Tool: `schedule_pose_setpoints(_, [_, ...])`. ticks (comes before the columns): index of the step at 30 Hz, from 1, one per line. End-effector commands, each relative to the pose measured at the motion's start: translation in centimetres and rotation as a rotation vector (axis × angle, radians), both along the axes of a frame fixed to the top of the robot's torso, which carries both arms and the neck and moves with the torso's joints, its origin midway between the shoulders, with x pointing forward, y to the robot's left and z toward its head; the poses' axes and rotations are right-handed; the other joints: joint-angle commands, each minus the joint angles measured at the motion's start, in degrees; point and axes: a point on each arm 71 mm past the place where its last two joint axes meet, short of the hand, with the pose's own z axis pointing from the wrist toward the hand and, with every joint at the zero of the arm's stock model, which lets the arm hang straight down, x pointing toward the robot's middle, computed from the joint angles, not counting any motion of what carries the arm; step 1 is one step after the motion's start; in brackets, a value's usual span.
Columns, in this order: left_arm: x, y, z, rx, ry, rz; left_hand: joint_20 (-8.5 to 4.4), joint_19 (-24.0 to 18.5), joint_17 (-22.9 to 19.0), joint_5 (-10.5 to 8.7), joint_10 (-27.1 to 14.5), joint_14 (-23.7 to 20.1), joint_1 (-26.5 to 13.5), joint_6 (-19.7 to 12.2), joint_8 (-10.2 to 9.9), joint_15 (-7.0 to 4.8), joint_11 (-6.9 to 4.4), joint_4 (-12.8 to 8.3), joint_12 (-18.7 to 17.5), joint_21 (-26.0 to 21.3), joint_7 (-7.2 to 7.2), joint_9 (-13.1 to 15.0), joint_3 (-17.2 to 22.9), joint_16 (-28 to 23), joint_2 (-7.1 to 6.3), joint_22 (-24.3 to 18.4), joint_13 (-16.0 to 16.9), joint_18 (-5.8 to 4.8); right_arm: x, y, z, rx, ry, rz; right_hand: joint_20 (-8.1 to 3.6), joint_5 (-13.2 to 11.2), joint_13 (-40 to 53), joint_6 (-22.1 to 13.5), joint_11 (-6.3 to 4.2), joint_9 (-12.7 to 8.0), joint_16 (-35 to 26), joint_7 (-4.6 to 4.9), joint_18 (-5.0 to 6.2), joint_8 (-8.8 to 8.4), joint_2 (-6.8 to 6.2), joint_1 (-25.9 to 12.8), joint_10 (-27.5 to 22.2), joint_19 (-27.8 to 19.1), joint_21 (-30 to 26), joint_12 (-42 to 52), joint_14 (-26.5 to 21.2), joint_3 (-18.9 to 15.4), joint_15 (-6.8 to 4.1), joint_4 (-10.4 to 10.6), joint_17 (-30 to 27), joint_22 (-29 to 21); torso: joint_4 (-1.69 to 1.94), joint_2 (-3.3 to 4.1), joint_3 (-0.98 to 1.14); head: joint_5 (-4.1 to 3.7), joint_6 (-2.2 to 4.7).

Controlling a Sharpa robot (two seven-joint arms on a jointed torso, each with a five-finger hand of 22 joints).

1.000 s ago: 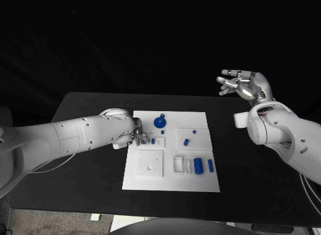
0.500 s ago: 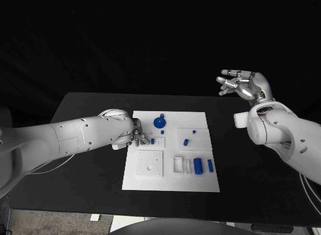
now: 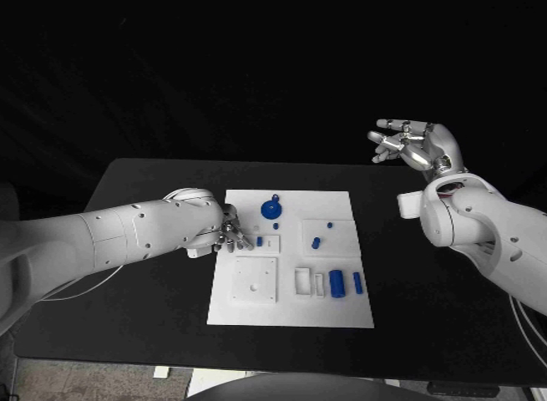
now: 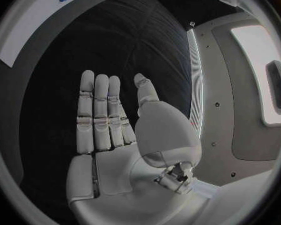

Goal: Assemble the parts on the task board

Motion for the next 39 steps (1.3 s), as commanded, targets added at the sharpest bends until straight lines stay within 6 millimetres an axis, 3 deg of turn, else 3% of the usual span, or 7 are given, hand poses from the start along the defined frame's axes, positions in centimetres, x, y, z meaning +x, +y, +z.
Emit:
schedule_pose_setpoints(1, [-0.1,0.0,-0.1,-0.018,0.022,-0.003,0.23,0.09,-0.32,-0.51,2.53,-0.60,-0.16,-0.09,0.30,0.01,0.12,0.67,-0.51,-0.26,0.42,0.10,0.00,-0.46,-0.56,0.74,0.06,-0.82,0.0,0.1,0.1,0.001,-0.006,0.015,-0.13,0.42,-0.10,-0.38,-0.09,-0.05,-0.02,0.09,-0.75,-0.21,0.09,-0.48,-0.36,-0.42,0.18,-0.05,-0.44,-0.13,0.08,0.30,-0.11,-0.12,0.01,-0.03,-0.02,0.02,-0.01])
schedule_pose_setpoints(12, [-0.2,0.5,0.0,-0.024,0.027,0.004,0.31,0.06,-0.58,-5.00,2.52,-0.75,-0.54,-0.28,0.84,0.10,0.23,2.41,-0.67,-0.45,0.61,0.32,0.16,-0.38,-1.95,0.78,0.32,-0.80,0.0,0.1,0.0,0.001,-0.004,0.015,-0.08,0.49,-0.45,-0.57,-0.06,-0.06,-0.24,0.11,-0.75,-0.21,0.08,-0.41,-0.30,-0.43,0.02,-0.27,-0.44,-0.27,0.12,0.45,-0.45,-0.42,0.02,-0.03,-0.04,0.03,0.00])
schedule_pose_setpoints(20, [-0.4,1.2,0.5,-0.067,0.040,0.025,0.49,-0.22,-0.75,-5.32,2.43,-1.26,-0.10,-1.13,0.68,0.30,0.47,2.36,-1.48,-0.80,0.99,0.23,-0.62,-0.44,-3.08,0.72,0.28,-0.76,0.0,0.2,-0.1,0.003,-0.002,0.018,-0.09,0.47,-0.69,-0.69,-0.07,-0.07,-0.32,0.11,-0.74,-0.22,0.06,-0.14,-0.29,-0.35,-0.03,-0.40,-0.40,-0.25,0.12,0.37,-0.65,-0.60,0.03,-0.01,0.02,-0.04,0.01])
schedule_pose_setpoints(27, [-0.5,1.6,1.8,-0.207,0.083,0.079,1.48,-1.86,-2.20,-6.14,0.11,-4.00,-0.04,-6.07,-0.05,1.47,1.28,1.05,-3.99,-2.46,2.64,-2.87,-1.46,-0.75,-2.29,0.41,-0.73,-0.64,0.0,0.1,-0.1,0.002,-0.001,0.018,-0.06,0.39,-0.85,-0.96,-0.03,-0.08,-0.39,0.15,-0.76,-0.23,0.03,-0.08,-0.28,-0.39,-0.10,-0.49,-0.43,-0.31,0.15,0.27,-0.78,-0.73,0.02,-0.04,0.07,-0.21,0.27])
schedule_pose_setpoints(32, [0.1,2.1,3.7,-0.307,0.034,0.098,3.86,-4.68,-7.26,-5.90,-4.74,-7.87,1.13,-9.60,-2.54,3.82,3.32,-0.65,-8.95,-8.35,4.86,-9.23,-1.95,-7.56,-0.23,-3.82,-5.27,-0.15,0.0,-0.1,-0.1,0.000,0.000,0.015,0.02,-0.18,-1.33,-1.03,0.02,-0.08,-0.74,0.18,-0.76,-0.23,0.05,0.19,-0.34,-0.55,-0.34,-0.94,-0.62,-0.32,0.24,-0.07,-1.15,-1.02,0.00,-0.03,0.10,-0.44,0.46])
schedule_pose_setpoints(35, [0.8,2.0,5.3,-0.393,-0.058,0.090,5.56,-6.02,-12.49,-2.42,-8.93,-10.64,4.98,-10.43,-3.92,5.72,5.24,-3.33,-14.62,-14.48,6.21,-14.61,-0.63,-16.08,2.86,-9.64,-11.44,-0.04,0.1,-0.2,-0.2,-0.002,0.002,0.013,0.12,-0.51,-2.49,-0.51,0.04,-0.06,-1.48,0.17,-0.74,-0.22,0.20,0.22,0.09,-0.49,-0.79,-1.94,-0.49,-0.41,0.32,-0.46,-2.19,-1.63,-0.02,-0.05,0.09,-0.57,0.62])
schedule_pose_setpoints(39, [1.5,1.1,7.2,-0.509,-0.218,0.038,6.63,-6.78,-16.96,-0.66,-11.53,-10.94,12.55,-6.17,-7.89,6.90,6.59,-9.30,-18.91,-18.78,7.04,-21.65,3.13,-24.73,4.27,-14.25,-16.33,0.62,0.1,-0.3,-0.2,-0.003,0.007,0.014,0.28,-1.15,-6.59,0.19,0.08,-0.02,-3.65,0.20,-0.80,-0.18,0.52,0.66,1.10,-0.45,-1.97,-5.03,0.09,-0.07,0.49,-1.59,-5.85,-2.98,0.03,-0.04,0.02,-0.54,0.87])
